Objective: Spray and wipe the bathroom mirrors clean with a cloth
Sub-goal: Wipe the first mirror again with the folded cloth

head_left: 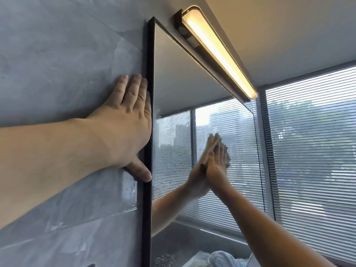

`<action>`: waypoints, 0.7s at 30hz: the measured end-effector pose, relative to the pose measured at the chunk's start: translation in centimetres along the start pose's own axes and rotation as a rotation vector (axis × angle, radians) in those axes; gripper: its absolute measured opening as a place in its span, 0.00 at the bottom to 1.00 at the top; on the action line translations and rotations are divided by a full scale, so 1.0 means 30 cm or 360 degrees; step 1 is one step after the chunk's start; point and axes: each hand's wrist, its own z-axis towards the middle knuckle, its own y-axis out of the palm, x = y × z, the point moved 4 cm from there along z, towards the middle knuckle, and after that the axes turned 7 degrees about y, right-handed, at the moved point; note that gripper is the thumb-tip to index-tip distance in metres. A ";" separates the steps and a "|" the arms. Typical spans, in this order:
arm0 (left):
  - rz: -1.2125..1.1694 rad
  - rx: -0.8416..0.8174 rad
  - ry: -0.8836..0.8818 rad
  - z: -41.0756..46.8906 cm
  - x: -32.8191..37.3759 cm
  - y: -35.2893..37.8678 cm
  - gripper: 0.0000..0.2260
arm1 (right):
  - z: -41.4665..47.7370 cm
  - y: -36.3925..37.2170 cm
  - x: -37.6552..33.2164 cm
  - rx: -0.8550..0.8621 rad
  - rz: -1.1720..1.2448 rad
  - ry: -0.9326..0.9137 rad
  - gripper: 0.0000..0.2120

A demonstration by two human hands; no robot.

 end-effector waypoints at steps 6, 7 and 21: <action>-0.0008 0.0059 0.0018 -0.019 0.001 -0.010 0.73 | -0.268 -0.015 -0.475 -0.0260 -0.0276 -0.0990 0.29; -0.0011 0.0057 0.0025 -0.022 0.002 -0.011 0.72 | -0.284 -0.022 -0.513 -0.0274 -0.0275 -0.1030 0.29; -0.0006 -0.0014 0.0089 -0.038 -0.024 -0.021 0.68 | -0.204 -0.049 -0.660 -0.0317 -0.0162 -0.1069 0.27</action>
